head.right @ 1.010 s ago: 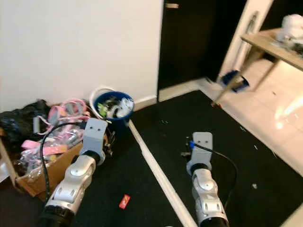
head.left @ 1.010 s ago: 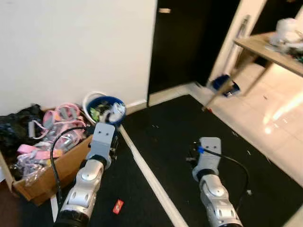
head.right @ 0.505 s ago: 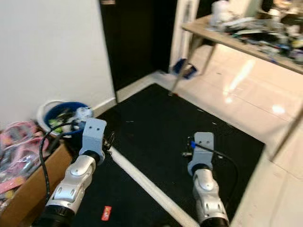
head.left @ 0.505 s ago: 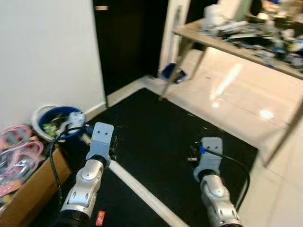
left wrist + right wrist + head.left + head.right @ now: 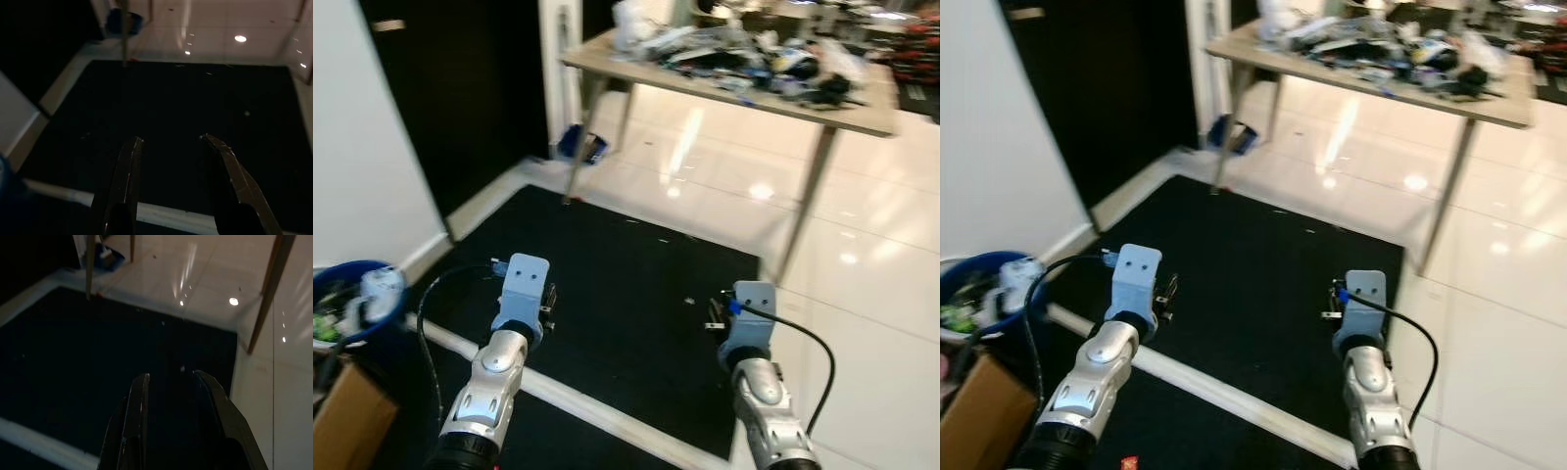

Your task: Picking trash to rubbish bin

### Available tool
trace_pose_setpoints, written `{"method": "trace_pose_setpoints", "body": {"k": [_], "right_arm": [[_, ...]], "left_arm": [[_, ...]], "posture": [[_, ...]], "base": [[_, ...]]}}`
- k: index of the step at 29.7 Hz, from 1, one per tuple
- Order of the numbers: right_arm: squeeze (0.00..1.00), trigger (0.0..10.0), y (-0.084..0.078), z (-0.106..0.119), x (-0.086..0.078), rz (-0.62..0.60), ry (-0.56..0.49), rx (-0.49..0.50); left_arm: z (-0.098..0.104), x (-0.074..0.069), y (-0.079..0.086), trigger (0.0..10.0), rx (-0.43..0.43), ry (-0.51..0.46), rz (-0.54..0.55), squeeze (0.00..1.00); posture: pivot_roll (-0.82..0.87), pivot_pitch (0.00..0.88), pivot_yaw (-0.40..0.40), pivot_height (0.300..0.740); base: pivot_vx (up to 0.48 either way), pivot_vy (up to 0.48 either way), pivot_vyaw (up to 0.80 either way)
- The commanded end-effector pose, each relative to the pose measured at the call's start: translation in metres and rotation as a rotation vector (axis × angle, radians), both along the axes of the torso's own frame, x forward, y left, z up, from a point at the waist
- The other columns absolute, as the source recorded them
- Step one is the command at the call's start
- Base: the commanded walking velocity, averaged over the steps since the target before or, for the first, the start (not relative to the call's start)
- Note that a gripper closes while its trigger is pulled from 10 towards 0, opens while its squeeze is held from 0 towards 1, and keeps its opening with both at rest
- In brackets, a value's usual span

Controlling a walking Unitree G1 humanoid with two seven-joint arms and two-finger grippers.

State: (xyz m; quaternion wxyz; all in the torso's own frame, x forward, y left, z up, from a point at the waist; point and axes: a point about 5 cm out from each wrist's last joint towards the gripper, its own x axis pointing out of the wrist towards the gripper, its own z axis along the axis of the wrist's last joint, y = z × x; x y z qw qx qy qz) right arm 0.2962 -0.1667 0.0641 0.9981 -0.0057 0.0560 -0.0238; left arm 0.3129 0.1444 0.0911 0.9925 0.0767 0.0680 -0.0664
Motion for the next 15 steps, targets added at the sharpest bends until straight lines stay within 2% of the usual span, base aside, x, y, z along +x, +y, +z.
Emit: {"method": "trace_pose_setpoints", "body": {"k": [1, 13, 15], "right_arm": [[0.00, 10.0, 0.0011, -0.0070, -0.0029, 0.015, 0.043, -0.020], [0.00, 10.0, 0.0033, -0.0089, -0.0054, 0.025, 0.045, -0.025], [0.00, 10.0, 0.0033, -0.0091, -0.0056, 0.028, 0.047, -0.026]], "left_arm": [[-0.0045, -0.0020, 0.0012, 10.0, 0.001, 0.024, -0.002, 0.00], [-0.0029, -0.0013, -0.0006, 10.0, -0.024, 0.026, -0.016, 0.00], [-0.0026, -0.0016, -0.0014, 10.0, -0.034, 0.025, -0.022, 0.00]], "posture": [[-0.02, 0.106, 0.028, 0.740], [-0.02, 0.113, 0.030, 0.740], [-0.02, 0.113, 0.029, 0.740]], "base": [[0.000, 0.000, 0.00], [0.000, 0.000, 0.00], [0.281, 0.000, 0.00]]}}
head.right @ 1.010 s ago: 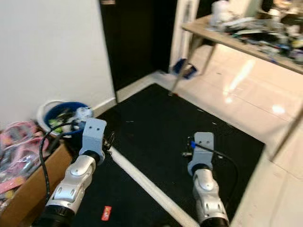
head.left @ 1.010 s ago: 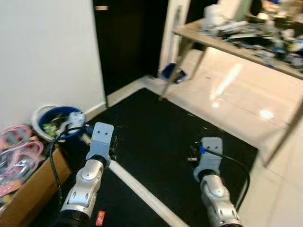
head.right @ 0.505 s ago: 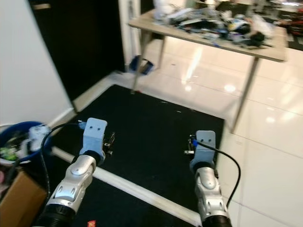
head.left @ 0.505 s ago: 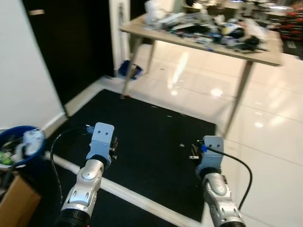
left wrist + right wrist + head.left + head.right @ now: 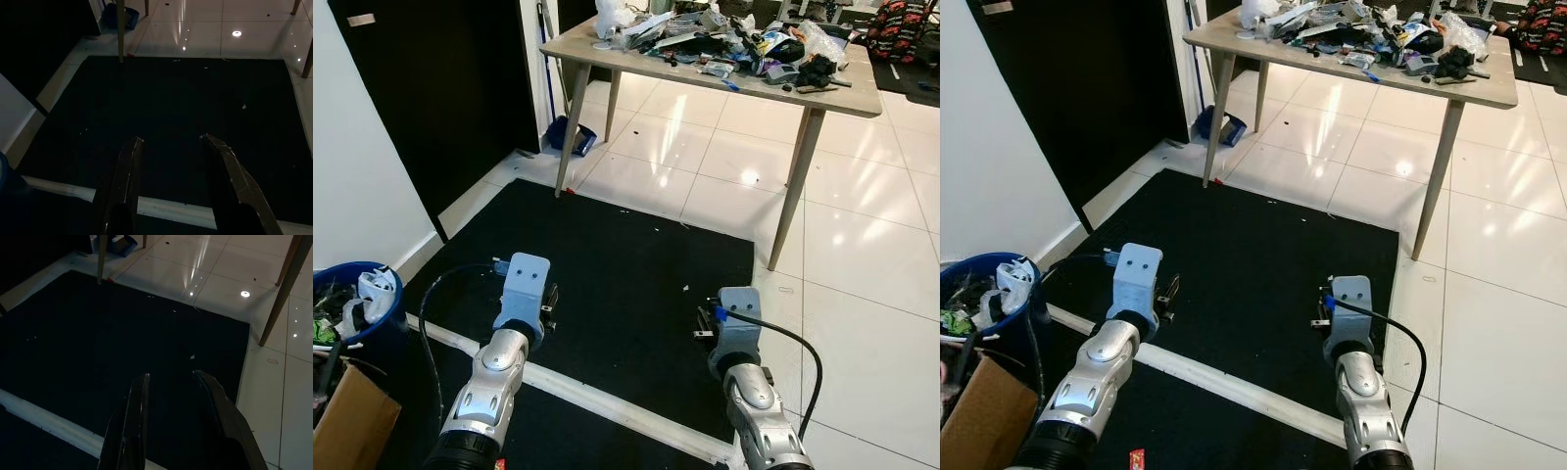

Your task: Picking trash to rubbish bin

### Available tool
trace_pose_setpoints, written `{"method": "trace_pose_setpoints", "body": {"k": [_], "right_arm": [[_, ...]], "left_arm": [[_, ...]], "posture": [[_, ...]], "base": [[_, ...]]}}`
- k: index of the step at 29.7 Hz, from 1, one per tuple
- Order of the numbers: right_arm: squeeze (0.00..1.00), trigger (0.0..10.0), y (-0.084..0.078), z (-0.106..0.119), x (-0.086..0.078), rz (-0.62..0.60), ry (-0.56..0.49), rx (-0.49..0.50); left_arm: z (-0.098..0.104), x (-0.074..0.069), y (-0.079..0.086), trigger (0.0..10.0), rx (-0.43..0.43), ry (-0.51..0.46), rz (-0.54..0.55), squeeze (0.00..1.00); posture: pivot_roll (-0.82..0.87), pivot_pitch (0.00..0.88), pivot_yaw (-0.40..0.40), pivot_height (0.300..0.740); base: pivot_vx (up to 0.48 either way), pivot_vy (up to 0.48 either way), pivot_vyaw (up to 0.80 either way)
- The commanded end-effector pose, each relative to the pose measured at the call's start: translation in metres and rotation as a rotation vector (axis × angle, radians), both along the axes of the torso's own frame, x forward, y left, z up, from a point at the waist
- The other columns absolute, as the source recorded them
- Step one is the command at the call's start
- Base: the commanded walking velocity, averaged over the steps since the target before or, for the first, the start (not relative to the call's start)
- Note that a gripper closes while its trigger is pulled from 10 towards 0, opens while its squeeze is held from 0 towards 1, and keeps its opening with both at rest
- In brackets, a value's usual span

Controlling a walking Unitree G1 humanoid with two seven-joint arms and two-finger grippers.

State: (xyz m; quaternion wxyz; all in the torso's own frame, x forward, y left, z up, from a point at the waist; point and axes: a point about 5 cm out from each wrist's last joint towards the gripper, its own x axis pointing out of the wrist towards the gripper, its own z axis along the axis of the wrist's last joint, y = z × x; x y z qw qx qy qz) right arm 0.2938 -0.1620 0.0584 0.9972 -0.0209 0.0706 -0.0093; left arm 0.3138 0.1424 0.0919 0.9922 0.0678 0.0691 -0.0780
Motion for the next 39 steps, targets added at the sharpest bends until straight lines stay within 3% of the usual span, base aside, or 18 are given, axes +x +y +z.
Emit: {"method": "trace_pose_setpoints", "body": {"k": [1, 39], "right_arm": [[0.00, 10.0, -0.0014, -0.0035, -0.0032, -0.003, 0.017, 0.002], [0.00, 10.0, -0.0003, -0.0031, -0.0024, 0.022, 0.017, -0.020]], "left_arm": [[-0.0034, -0.0025, 0.0006, 10.0, -0.015, 0.020, 0.000, 0.00], [-0.0031, -0.0023, -0.0007, 10.0, -0.028, 0.023, -0.007, 0.00]], "posture": [[-0.02, 0.113, 0.029, 0.740], [-0.03, 0.099, 0.024, 0.740]], "base": [[0.281, 0.000, 0.00], [0.329, 0.000, 0.00]]}}
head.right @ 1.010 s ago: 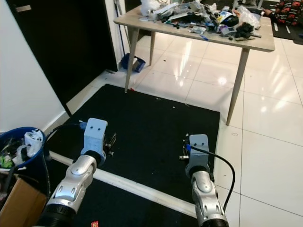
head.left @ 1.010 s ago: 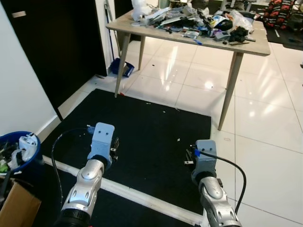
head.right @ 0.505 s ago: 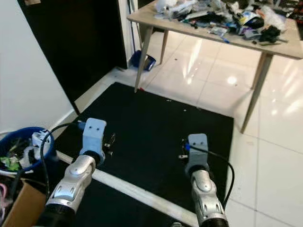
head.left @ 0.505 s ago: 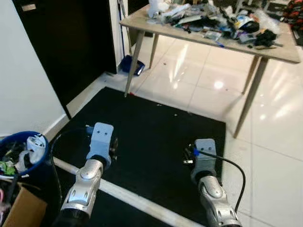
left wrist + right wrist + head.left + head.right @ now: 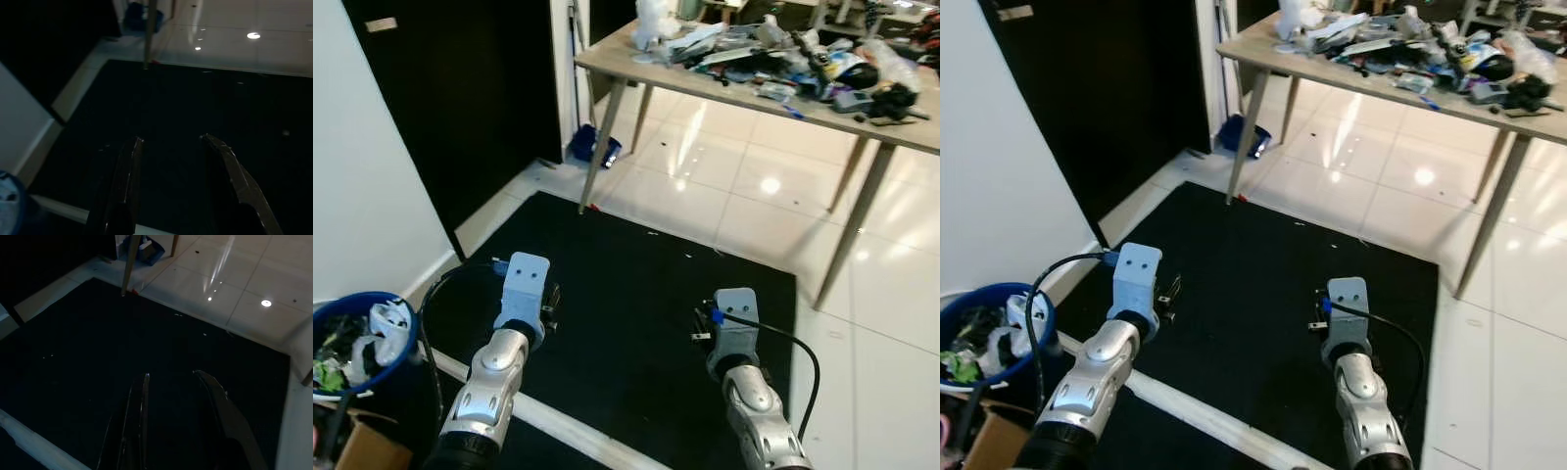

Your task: Picking trash to rubbish bin

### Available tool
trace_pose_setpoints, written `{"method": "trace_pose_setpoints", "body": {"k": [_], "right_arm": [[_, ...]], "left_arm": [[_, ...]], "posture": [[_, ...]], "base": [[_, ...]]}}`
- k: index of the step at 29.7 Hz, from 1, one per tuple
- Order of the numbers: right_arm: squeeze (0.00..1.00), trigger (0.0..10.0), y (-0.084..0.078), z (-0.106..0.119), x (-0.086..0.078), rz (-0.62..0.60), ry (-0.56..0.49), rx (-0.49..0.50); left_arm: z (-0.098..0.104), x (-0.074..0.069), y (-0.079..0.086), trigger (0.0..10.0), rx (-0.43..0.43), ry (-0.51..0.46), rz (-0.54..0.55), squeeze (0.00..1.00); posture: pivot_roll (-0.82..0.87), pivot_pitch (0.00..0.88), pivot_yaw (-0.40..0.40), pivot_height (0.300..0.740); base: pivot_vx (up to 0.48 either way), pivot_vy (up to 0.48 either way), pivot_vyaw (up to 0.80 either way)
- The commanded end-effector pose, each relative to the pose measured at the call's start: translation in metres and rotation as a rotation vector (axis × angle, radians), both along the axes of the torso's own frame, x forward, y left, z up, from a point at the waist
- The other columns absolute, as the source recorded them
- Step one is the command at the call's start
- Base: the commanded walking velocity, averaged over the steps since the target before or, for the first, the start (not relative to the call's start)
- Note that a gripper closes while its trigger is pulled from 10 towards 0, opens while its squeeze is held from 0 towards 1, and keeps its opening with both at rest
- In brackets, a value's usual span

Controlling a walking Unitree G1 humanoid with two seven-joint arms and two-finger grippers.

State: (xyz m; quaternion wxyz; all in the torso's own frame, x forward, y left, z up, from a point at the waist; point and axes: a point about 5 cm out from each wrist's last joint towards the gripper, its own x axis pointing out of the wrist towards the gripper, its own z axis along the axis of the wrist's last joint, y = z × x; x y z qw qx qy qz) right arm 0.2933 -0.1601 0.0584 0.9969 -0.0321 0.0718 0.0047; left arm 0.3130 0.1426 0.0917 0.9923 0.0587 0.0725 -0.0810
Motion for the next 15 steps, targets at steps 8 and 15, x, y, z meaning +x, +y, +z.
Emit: {"method": "trace_pose_setpoints", "body": {"k": [8, 15], "right_arm": [[0.00, 10.0, -0.0020, -0.0032, -0.0022, -0.005, 0.012, -0.004], [0.00, 10.0, -0.0015, -0.0032, -0.0023, -0.001, 0.011, -0.006]], "left_arm": [[-0.0025, -0.0007, -0.0012, 10.0, -0.009, 0.010, -0.006, 0.00], [-0.0024, -0.0008, -0.0018, 10.0, -0.008, 0.009, -0.009, 0.00]], "posture": [[-0.03, 0.083, 0.025, 0.740], [-0.03, 0.078, 0.024, 0.740]], "base": [[0.335, 0.000, 0.00], [0.337, 0.000, 0.00]]}}
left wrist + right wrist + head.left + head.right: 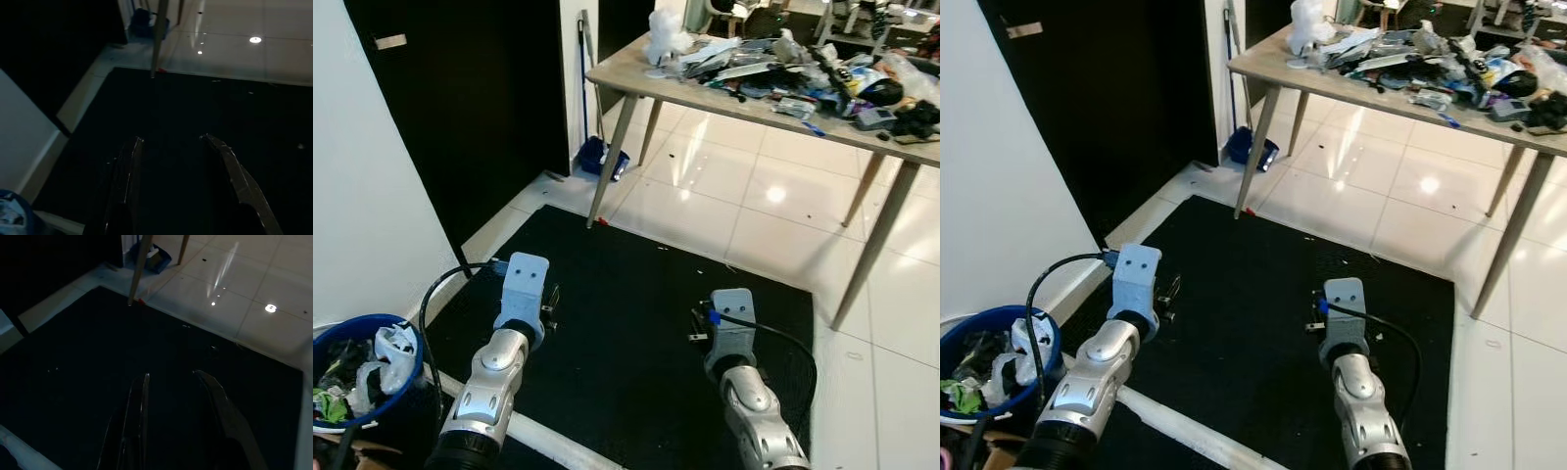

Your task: Picking trash to rubbish bin

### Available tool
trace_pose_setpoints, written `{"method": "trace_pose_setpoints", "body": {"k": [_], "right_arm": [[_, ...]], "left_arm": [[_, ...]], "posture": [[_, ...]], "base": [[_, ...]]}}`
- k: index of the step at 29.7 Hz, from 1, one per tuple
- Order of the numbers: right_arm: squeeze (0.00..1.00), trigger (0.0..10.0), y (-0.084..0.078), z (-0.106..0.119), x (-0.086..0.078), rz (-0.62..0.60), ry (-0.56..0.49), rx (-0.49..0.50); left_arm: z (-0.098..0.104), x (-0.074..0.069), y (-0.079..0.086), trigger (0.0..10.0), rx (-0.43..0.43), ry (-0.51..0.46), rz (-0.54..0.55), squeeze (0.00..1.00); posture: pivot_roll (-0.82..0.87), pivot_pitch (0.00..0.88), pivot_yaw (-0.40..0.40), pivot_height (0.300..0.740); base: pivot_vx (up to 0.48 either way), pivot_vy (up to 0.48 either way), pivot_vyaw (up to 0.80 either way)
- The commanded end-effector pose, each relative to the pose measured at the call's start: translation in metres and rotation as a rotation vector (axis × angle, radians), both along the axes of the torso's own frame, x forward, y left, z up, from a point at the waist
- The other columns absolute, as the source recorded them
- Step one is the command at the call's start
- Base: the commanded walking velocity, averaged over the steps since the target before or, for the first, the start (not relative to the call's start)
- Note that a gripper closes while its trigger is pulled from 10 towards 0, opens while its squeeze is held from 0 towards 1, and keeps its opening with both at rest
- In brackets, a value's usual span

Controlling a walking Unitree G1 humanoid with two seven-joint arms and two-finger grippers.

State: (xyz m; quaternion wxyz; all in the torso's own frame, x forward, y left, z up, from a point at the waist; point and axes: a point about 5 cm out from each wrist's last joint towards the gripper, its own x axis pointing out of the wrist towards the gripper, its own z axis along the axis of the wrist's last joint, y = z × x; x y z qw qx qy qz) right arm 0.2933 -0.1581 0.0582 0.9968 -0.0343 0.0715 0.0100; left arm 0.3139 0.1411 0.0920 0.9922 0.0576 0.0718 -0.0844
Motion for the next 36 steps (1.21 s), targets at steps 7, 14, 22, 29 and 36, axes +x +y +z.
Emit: {"method": "trace_pose_setpoints", "body": {"k": [7, 14, 22, 29, 36], "right_arm": [[0.00, 10.0, -0.0027, -0.0030, -0.0021, -0.007, 0.010, -0.004], [0.00, 10.0, -0.0062, -0.0019, -0.0019, -0.039, 0.004, 0.022], [0.00, 10.0, -0.0068, -0.0018, -0.0027, -0.038, -0.001, 0.015], [0.00, 10.0, -0.0063, -0.0021, -0.0027, -0.041, 0.002, 0.015], [0.00, 10.0, -0.0056, -0.0021, -0.0027, -0.033, 0.003, 0.010]], "left_arm": [[-0.0030, -0.0022, -0.0008, 10.0, -0.007, 0.009, -0.005, 0.00], [-0.0022, -0.0015, -0.0012, 10.0, 0.004, 0.000, -0.005, 0.00], [-0.0017, -0.0010, -0.0013, 10.0, 0.010, -0.006, -0.003, 0.00], [-0.0027, -0.0010, -0.0018, 10.0, 0.026, -0.001, -0.005, 0.00], [-0.0020, -0.0002, -0.0010, 10.0, 0.021, -0.003, 0.002, 0.00]], "posture": [[-0.03, 0.073, 0.024, 0.740], [-0.03, 0.073, 0.025, 0.740], [-0.03, 0.080, 0.026, 0.740], [-0.03, 0.083, 0.026, 0.740], [-0.03, 0.092, 0.025, 0.740]], "base": [[0.337, 0.000, 0.00], [0.342, 0.000, -0.41], [0.343, 0.000, -0.80], [0.318, 0.000, -0.80], [0.392, 0.000, -0.46]]}}
